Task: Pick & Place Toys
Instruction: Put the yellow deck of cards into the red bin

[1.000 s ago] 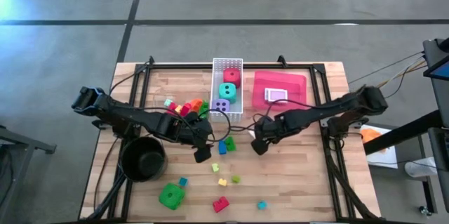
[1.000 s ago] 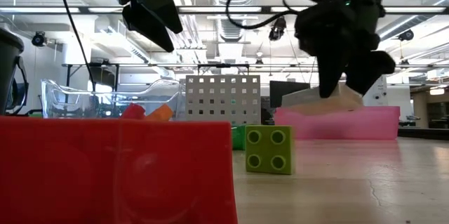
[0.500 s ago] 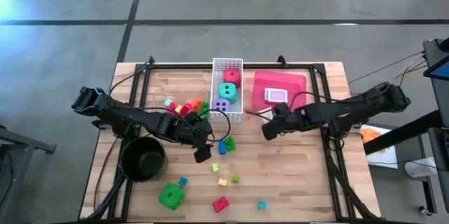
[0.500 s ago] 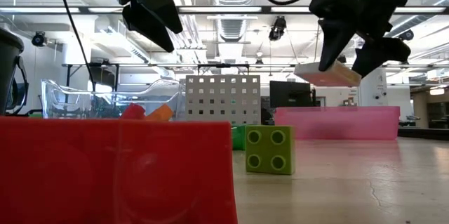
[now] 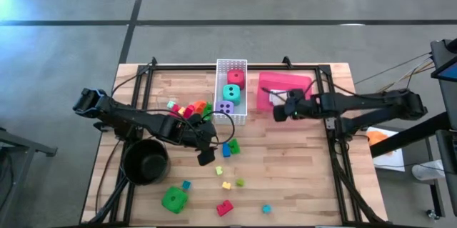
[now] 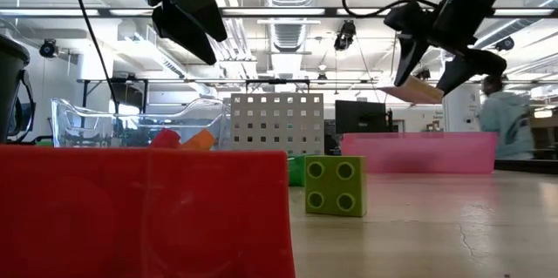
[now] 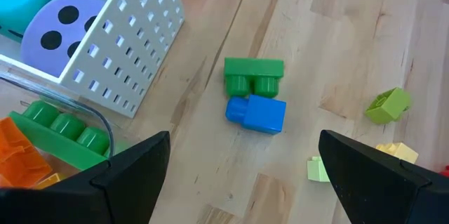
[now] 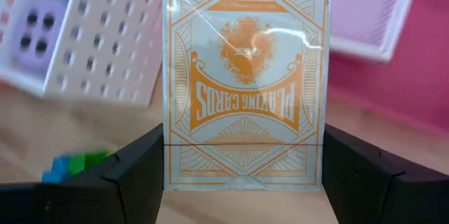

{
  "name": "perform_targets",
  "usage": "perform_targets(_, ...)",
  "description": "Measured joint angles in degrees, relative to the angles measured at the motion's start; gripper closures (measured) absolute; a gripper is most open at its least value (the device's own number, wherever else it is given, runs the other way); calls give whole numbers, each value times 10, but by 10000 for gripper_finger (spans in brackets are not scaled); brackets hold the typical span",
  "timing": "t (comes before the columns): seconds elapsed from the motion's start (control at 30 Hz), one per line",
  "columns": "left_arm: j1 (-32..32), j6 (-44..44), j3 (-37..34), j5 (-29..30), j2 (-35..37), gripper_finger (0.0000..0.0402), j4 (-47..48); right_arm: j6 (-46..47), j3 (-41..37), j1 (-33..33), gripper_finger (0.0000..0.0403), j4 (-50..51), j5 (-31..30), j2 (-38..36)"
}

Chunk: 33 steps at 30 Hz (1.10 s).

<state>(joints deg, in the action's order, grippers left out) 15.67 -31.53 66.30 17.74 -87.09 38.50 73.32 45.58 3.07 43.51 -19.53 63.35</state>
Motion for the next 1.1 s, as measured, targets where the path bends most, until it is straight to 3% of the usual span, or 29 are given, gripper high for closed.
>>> perform_targets(0.27,0,0,0,0,0,37,0,-48,0,108,108,2,18,7)
perform_targets(0.6,0,0,0,0,0,37,0,-122,6,222,108,-2,92,63)
perform_targets(1.1,0,0,0,0,0,36,0,-172,94,248,108,28,97,232)
